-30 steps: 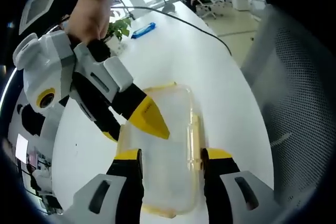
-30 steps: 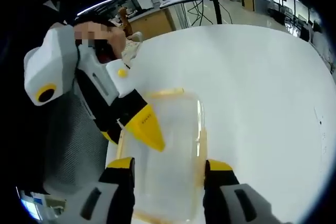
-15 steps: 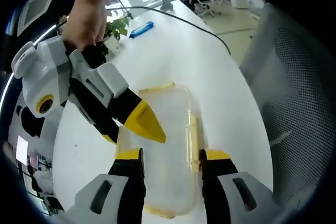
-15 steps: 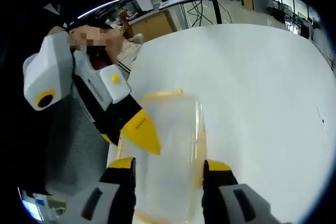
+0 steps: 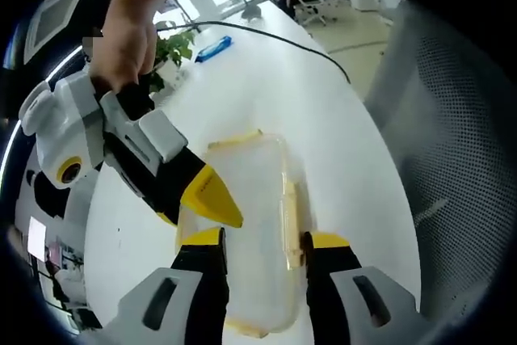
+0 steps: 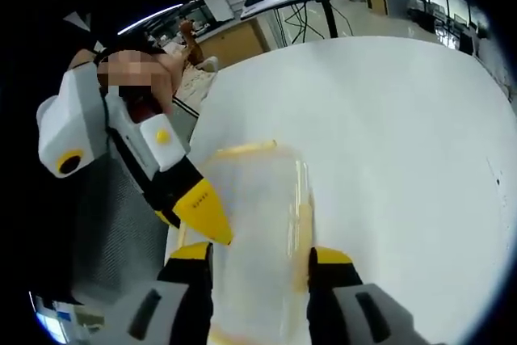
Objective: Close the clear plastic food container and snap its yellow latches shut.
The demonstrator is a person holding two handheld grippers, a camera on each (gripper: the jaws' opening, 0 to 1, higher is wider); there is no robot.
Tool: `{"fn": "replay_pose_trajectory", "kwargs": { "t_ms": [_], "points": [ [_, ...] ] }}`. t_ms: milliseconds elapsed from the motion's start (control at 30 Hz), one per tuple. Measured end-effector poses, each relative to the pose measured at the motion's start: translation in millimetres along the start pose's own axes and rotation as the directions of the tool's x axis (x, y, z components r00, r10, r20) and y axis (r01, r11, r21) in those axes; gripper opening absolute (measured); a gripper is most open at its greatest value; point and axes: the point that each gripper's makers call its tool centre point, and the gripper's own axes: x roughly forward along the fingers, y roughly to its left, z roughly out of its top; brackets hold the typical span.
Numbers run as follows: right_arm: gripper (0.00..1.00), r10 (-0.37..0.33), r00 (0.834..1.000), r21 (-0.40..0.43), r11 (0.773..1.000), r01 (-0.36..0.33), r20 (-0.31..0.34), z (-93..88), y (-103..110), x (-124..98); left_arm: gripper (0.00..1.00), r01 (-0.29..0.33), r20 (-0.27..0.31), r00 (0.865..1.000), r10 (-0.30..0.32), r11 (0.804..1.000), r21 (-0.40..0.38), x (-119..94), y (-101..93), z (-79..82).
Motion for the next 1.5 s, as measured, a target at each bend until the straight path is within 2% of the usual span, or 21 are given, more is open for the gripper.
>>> {"fn": "replay_pose_trajectory", "kwargs": {
  "t_ms": [167,200,233,300,600,933,1067,1133,1233,1367,1500],
  "points": [
    [0.44,-0.001,1.000,0.002,1.000,0.001,0.006,-0.2,0,0,0.32,-0.009,0.002,1.000,0.009,1.000,0.012,0,0.1,-0.7],
    [0.44,0.000,1.000,0.006,1.000,0.000,0.004,-0.3,0,0,0.30,-0.053,-0.018,0.998,0.053,0.998,0.020,2,3.4,-3.0],
    [0.44,0.000,1.000,0.007,1.000,0.000,-0.006,-1.7,0,0,0.30,-0.040,0.000,0.999,0.040,0.999,0.022,6,1.1,-0.7],
    [0.44,0.002,1.000,0.007,1.000,-0.002,-0.014,-1.7,0,0,0.30,-0.039,-0.014,0.999,0.039,0.999,0.012,6,-0.6,-2.0],
    [0.44,0.011,1.000,0.007,1.000,-0.011,-0.013,-0.5,0,1,0.31,-0.038,-0.002,0.999,0.038,0.999,0.008,1,1.3,-1.1],
    [0.50,-0.007,1.000,0.035,0.999,0.006,0.025,1.3,2,1,0.36,-0.029,-0.007,1.000,0.030,0.995,0.091,0,-0.6,0.2],
    [0.54,-0.035,0.999,-0.028,0.999,0.035,0.025,0.0,6,-1,0.45,0.043,0.038,0.998,-0.043,0.999,-0.005,-3,-8.3,3.1],
    [0.56,-0.055,0.998,-0.071,0.996,0.056,0.022,-2.4,6,-4,0.47,0.035,0.018,0.999,-0.035,0.999,0.000,-7,-5.7,-1.3],
    [0.60,-0.083,0.996,-0.067,0.994,0.084,0.023,-4.4,5,-9,0.51,0.034,0.039,0.999,-0.033,0.999,-0.020,-12,-4.3,2.0],
    [0.62,-0.094,0.995,-0.073,0.993,0.096,0.039,-0.4,8,-16,0.58,0.033,0.018,0.999,-0.033,0.999,0.012,-15,-2.7,0.4],
    [0.62,-0.106,0.994,-0.095,0.990,0.109,0.037,3.8,10,-16,0.57,0.036,0.015,0.999,-0.036,0.999,0.019,-19,-3.8,2.7]
  ]
}}
